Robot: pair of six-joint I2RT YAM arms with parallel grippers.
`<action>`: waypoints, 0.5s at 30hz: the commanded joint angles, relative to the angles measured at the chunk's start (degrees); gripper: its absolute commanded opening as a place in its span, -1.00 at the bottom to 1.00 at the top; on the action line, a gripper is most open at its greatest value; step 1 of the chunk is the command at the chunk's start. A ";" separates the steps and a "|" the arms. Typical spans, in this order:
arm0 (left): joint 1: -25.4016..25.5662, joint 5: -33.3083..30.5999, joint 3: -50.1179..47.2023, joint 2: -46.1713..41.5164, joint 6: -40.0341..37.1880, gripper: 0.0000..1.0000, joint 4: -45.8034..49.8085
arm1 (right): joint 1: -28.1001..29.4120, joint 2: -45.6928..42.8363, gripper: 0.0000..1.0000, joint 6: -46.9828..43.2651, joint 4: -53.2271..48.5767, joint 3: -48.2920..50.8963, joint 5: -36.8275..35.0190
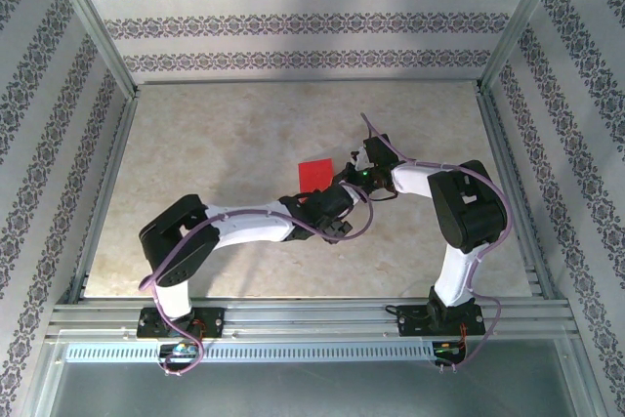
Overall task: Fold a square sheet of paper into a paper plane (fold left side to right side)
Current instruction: Fold the triangle a second time at the center of the table.
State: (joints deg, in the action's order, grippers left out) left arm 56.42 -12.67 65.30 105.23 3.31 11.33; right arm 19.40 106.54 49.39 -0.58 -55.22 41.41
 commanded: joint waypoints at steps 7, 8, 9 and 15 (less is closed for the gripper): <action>0.71 -5.92 4.32 3.65 -1.69 0.01 5.30 | 0.99 -0.92 -1.00 0.40 -0.24 0.29 -0.45; 0.70 -5.81 4.12 3.57 -1.73 -0.15 5.07 | 0.97 -0.91 -1.00 0.41 -0.31 0.29 -0.47; 0.71 -5.81 3.97 3.41 -1.69 -0.23 4.90 | 1.02 -0.82 -1.00 0.39 -0.30 0.33 -0.45; 0.68 -4.91 2.91 2.21 -1.64 -0.64 3.80 | 0.90 -0.46 -0.97 0.33 -0.30 0.16 -0.71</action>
State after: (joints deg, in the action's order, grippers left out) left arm 56.53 -17.10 68.49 108.29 1.87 14.26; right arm 19.77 106.54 49.41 -0.58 -55.22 41.41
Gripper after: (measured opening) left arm 0.274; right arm 0.055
